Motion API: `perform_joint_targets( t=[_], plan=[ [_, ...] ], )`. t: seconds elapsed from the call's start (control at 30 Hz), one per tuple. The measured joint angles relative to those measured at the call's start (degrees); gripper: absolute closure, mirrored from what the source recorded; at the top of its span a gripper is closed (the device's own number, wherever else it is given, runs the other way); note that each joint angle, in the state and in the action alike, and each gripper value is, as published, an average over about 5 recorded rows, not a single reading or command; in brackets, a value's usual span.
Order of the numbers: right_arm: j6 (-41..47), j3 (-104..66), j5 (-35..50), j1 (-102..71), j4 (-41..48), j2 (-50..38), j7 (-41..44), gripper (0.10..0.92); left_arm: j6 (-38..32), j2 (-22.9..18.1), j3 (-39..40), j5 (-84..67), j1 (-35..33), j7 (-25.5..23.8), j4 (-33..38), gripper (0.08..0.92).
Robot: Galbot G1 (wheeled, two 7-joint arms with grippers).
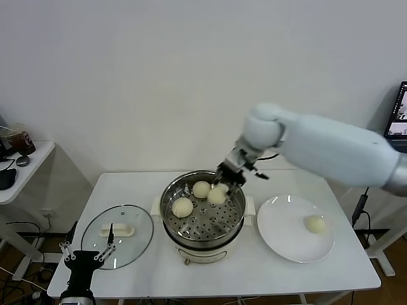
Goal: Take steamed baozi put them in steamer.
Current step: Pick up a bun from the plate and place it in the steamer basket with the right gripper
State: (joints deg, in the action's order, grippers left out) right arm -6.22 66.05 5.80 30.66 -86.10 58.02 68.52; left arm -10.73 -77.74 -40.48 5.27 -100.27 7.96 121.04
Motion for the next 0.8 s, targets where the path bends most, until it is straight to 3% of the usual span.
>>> perform_joint_targets(
  t=[0.3,0.67,0.8],
  plan=[
    [-9.1,4.8,-4.8,-1.3,1.2,7.1,-2.4,0.579,-0.3,-0.6,-0.2,0.2,0.2,0.0,-0.2,0.177],
    [-16.1,7.3,-11.3,-3.6,1.8,9.8,-3.4,0.557,-0.9,-0.7,-0.7,0.1,-0.3,0.3,-0.3,0.177],
    [-17.2,7.4,-12.4,-4.0,2.0,9.9,-3.9,0.509,-1.0,-0.8,-0.8,0.1,-0.3,0.3,-0.4,0.177]
  ],
)
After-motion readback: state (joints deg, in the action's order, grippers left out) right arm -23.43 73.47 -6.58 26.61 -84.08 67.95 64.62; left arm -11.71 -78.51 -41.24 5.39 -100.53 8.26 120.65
